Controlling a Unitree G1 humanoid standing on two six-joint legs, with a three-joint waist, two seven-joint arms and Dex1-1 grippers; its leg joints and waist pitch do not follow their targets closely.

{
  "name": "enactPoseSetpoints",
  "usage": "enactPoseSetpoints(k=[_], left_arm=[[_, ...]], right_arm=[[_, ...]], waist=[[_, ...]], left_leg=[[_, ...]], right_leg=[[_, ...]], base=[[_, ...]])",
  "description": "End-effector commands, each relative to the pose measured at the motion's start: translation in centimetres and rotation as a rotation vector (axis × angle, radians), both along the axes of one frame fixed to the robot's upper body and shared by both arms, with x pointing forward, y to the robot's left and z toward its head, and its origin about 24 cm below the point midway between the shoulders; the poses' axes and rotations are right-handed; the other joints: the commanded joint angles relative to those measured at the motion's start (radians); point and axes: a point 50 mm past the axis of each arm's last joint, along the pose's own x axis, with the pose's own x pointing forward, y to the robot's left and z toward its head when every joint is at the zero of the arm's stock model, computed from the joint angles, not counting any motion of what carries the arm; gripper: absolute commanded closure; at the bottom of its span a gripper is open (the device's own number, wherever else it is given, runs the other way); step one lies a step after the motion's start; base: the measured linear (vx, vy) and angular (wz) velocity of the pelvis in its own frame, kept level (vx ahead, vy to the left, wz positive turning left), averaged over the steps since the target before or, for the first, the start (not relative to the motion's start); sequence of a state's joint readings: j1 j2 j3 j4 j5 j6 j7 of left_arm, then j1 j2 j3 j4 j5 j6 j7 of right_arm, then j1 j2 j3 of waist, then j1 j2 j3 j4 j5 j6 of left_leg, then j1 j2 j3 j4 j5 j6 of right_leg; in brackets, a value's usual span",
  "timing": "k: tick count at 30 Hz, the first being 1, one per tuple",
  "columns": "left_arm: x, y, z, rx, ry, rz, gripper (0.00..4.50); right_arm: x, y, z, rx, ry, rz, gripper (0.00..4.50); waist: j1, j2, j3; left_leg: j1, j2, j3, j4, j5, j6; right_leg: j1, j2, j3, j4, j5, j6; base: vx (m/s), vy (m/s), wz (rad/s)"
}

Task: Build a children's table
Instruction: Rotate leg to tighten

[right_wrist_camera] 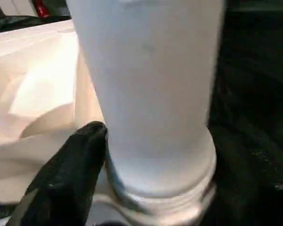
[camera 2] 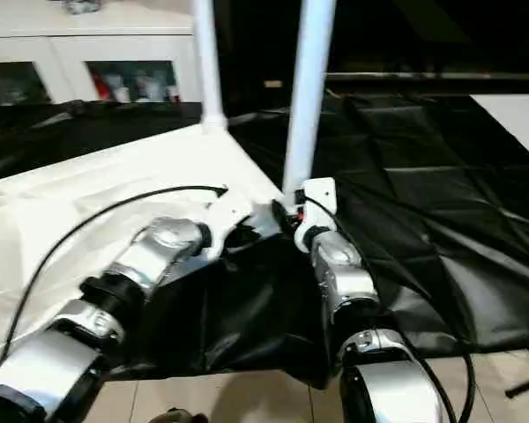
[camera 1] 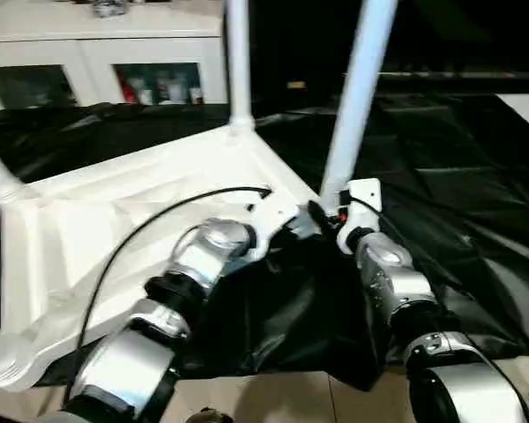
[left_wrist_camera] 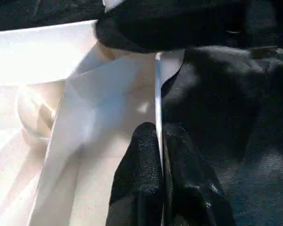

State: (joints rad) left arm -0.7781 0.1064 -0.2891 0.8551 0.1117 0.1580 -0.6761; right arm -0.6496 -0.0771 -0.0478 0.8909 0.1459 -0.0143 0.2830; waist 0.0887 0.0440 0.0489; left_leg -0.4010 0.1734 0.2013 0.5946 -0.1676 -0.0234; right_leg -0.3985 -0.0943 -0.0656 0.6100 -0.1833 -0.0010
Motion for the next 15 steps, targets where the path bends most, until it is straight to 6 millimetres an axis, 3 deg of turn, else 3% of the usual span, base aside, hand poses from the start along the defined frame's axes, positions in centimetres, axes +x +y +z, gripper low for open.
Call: enactPoseSetpoints(k=[1,4,6,7,9,12,15], left_arm=[[-0.1,0.4,0.4,-0.037,-0.039,-0.02,4.5],[-0.7,1.0,0.7,-0.05,-0.041,-0.091,4.5],[-0.9,1.3,0.8,-0.055,-0.041,-0.113,4.5],[-1.4,1.9,0.8,-0.064,-0.033,-0.157,4.5],[-1.9,2.4,0.8,-0.069,-0.024,-0.2,4.5],[-2.7,2.9,0.8,-0.083,0.013,-0.267,4.5],[-3.6,3.4,1.1,-0.098,0.056,-0.346,4.5]], right_arm=[[-0.4,0.0,-0.7,0.002,0.034,0.051,0.68],[-0.7,-1.1,0.2,-0.029,0.002,0.229,0.52],[-1.0,-1.5,0.5,-0.045,-0.011,0.307,0.52],[-1.8,-2.2,0.9,-0.088,-0.038,0.44,0.52],[-2.4,-2.7,1.2,-0.121,-0.048,0.532,0.52],[-3.0,-3.4,1.5,-0.145,-0.029,0.628,0.52],[-3.4,-4.1,2.6,-0.125,-0.043,0.72,0.52]], waist=[[0.004,-0.017,-0.066],[0.01,-0.026,-0.066],[0.013,-0.024,-0.068],[0.015,-0.014,-0.069],[0.017,-0.019,-0.07],[0.019,-0.019,-0.07],[0.021,-0.023,-0.068]], left_leg=[[0.024,0.058,-0.037,-0.082,-0.279,0.025],[0.021,0.058,-0.031,-0.075,-0.241,0.055],[0.021,0.06,-0.03,-0.072,-0.208,0.069],[0.021,0.06,-0.029,-0.069,-0.191,0.076],[0.018,0.062,-0.029,-0.068,-0.172,0.089],[0.018,0.065,-0.028,-0.066,-0.163,0.101],[0.021,0.066,-0.027,-0.068,-0.186,0.096]], right_leg=[[0.038,-0.074,0.039,-0.087,-0.29,-0.191],[0.04,-0.075,0.041,-0.084,-0.262,-0.2],[0.041,-0.073,0.041,-0.079,-0.222,-0.207],[0.04,-0.071,0.04,-0.075,-0.195,-0.216],[0.043,-0.067,0.038,-0.069,-0.151,-0.226],[0.043,-0.066,0.038,-0.064,-0.135,-0.24],[0.039,-0.068,0.04,-0.066,-0.175,-0.252]], base=[[0.0,0.0,0.0],[0.0,0.0,0.0],[0.0,0.0,0.0],[0.0,0.0,0.0],[0.0,0.0,0.0],[0.0,0.0,0.0],[0.0,0.0,0.0]])
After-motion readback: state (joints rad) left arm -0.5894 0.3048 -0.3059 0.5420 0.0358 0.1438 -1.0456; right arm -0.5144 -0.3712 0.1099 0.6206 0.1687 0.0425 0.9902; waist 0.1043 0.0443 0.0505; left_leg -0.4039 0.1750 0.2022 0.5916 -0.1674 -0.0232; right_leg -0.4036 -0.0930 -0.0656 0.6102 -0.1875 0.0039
